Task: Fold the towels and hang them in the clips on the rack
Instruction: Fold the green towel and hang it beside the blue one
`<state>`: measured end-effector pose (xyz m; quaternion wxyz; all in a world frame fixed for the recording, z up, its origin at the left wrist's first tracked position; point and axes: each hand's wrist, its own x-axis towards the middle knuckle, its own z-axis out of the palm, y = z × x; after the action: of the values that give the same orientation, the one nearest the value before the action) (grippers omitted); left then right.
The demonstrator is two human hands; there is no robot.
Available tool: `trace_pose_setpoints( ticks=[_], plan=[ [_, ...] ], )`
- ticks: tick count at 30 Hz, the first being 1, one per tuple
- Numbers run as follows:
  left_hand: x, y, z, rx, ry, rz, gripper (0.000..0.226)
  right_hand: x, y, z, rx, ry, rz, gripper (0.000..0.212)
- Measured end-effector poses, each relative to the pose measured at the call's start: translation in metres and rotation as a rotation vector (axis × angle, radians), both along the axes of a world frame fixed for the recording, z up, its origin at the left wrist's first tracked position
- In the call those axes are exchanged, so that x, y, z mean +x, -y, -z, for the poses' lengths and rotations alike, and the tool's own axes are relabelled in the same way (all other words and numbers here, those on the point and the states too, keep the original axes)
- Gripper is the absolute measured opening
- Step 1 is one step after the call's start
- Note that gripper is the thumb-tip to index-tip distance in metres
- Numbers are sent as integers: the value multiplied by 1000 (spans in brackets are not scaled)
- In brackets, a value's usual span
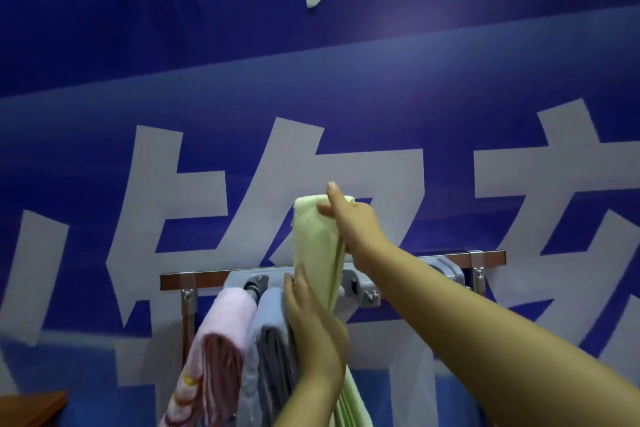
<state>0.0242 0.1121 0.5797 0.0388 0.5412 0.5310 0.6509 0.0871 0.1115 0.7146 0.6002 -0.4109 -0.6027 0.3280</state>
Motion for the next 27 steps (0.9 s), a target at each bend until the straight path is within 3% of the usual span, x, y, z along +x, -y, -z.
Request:
trace_pose_setpoints(
  ticks=[3,9,14,20,27],
  plan=[
    [-16,-14,-1,-29,-120,-34,67,16,-9,5,-38,-85,3,46],
    [-43,-18,-7,-186,-424,170,44,46,-19,39,-121,-231,69,35],
    [-54,-13,-8,-247,-508,266,61,71,-16,76,-159,-361,106,24],
    [-48,-2,-30,-183,-580,240,58,76,14,119,-13,-520,134,8],
    [-47,-2,-24,-134,-776,124,57,68,42,171,-158,-871,51,16]
  ],
)
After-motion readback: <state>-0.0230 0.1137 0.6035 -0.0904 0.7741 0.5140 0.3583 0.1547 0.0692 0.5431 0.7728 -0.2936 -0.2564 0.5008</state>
